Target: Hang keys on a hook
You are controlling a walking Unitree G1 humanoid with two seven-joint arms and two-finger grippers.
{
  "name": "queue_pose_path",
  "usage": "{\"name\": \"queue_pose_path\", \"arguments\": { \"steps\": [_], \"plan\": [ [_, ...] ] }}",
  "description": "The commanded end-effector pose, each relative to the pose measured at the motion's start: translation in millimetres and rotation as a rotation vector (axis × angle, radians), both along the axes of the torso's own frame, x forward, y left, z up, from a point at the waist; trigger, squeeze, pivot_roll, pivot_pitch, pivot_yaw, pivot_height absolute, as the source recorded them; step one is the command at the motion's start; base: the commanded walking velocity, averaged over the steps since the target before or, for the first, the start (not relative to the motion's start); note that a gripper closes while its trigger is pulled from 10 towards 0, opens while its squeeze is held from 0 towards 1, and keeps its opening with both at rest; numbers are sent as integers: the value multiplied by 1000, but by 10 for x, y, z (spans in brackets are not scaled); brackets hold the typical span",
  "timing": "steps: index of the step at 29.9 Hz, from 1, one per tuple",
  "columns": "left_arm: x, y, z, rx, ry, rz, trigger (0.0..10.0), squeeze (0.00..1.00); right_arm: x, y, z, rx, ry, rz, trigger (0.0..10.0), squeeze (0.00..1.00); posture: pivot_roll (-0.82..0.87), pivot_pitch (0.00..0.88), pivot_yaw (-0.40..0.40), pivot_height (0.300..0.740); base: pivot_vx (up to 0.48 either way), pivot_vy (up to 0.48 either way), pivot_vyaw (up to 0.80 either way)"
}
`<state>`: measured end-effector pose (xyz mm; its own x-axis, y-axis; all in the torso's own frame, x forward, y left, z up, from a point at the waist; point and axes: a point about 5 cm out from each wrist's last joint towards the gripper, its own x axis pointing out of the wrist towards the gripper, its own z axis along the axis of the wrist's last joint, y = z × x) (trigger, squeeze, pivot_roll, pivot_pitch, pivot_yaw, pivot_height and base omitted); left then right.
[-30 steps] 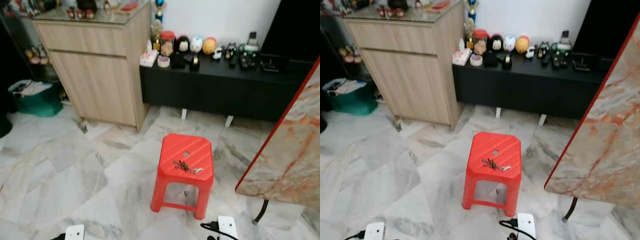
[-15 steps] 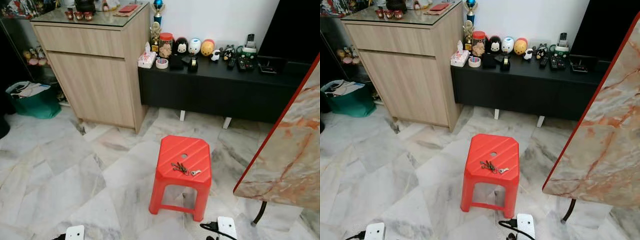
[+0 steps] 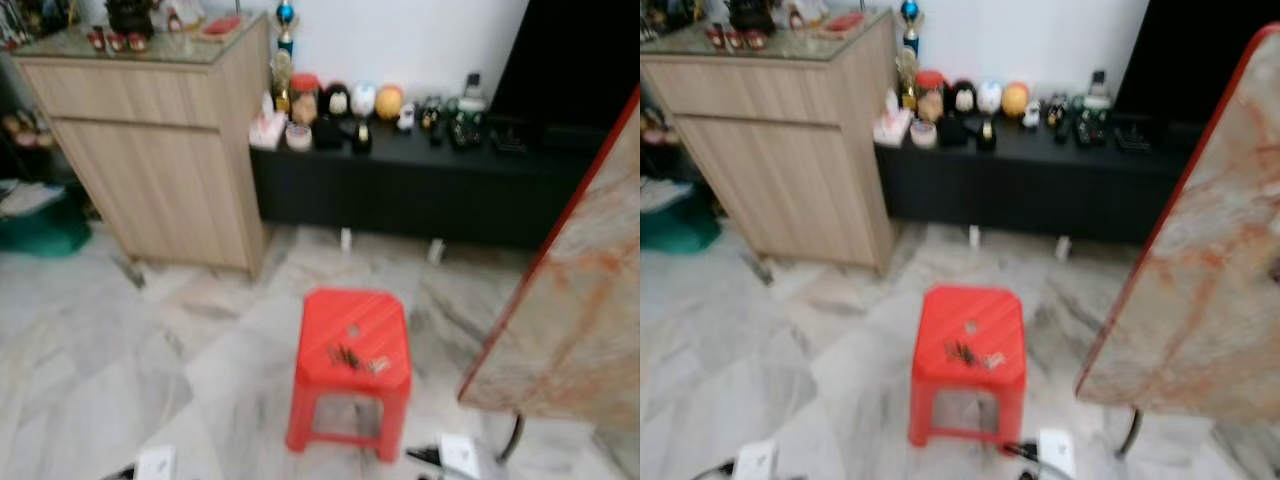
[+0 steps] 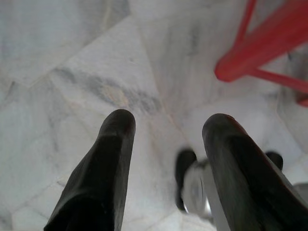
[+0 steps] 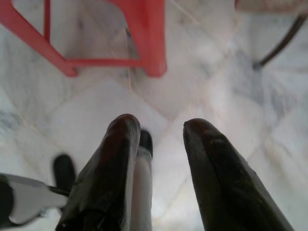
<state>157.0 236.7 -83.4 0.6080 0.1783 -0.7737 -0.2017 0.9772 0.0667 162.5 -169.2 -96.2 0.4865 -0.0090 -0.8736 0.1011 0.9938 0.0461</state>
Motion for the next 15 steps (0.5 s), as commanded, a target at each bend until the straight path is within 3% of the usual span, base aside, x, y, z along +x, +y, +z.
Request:
{"name": "queue_pose_path", "arguments": {
  "steps": [1, 6, 15],
  "plan": [
    [-79, 96, -10, 21, 31, 8, 10000, 0, 44, 104, 13, 26, -15, 6, 10000, 0, 30, 0, -5, 740, 304, 0, 0],
    [-79, 100, -9, 23, 30, 8, 10000, 0, 43, 107, 12, 27, -16, 5, 10000, 0, 30, 0, -4, 740, 304, 0, 0],
    [-78, 107, -4, 32, 25, 10, 10000, 0, 42, 108, 12, 26, -17, 2, 10000, 0, 29, 0, -3, 740, 0, 0, 0]
  ]
}}
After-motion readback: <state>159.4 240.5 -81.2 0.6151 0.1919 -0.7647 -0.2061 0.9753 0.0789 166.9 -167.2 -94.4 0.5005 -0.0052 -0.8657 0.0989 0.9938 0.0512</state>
